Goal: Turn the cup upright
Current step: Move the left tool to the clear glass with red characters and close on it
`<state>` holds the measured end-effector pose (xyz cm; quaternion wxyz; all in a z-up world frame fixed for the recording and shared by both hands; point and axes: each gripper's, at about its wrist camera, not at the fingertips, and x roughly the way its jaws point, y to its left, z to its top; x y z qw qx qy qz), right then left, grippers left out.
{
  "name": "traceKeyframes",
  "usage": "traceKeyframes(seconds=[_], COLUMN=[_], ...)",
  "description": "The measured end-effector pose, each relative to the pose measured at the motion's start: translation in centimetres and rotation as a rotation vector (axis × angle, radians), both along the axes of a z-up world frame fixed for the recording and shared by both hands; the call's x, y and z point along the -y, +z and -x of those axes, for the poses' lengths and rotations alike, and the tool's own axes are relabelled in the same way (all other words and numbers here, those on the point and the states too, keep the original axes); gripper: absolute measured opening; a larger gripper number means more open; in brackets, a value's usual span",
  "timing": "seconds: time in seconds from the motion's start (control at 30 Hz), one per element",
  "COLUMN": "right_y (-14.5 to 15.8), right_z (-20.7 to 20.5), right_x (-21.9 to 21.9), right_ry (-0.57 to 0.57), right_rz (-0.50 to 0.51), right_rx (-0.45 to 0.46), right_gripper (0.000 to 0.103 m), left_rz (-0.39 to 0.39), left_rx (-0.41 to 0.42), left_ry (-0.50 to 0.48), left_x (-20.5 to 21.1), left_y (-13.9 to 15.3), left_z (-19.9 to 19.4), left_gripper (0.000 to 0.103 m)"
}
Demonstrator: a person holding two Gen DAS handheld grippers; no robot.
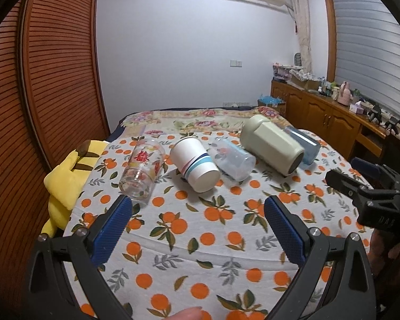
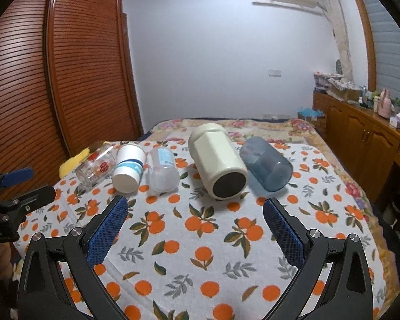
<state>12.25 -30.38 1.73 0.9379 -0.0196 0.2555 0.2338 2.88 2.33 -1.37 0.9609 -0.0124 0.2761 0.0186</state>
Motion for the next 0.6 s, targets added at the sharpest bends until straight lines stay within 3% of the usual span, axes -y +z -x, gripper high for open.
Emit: traceKeyframes(seconds=[0.6], right_y=[-0.7], right_z=[-7.1], right_x=[-7.2], right_ry=[0.164], right_rz=[0.078], right_rx=[-0.102], right_gripper=[0.103], left_rz=[-0.023], left_rx=[-0.184], left_ry=[-0.007], left_x=[-4.9], left_y=[-2.2], left_z=[-7.9], left_gripper=[0.1])
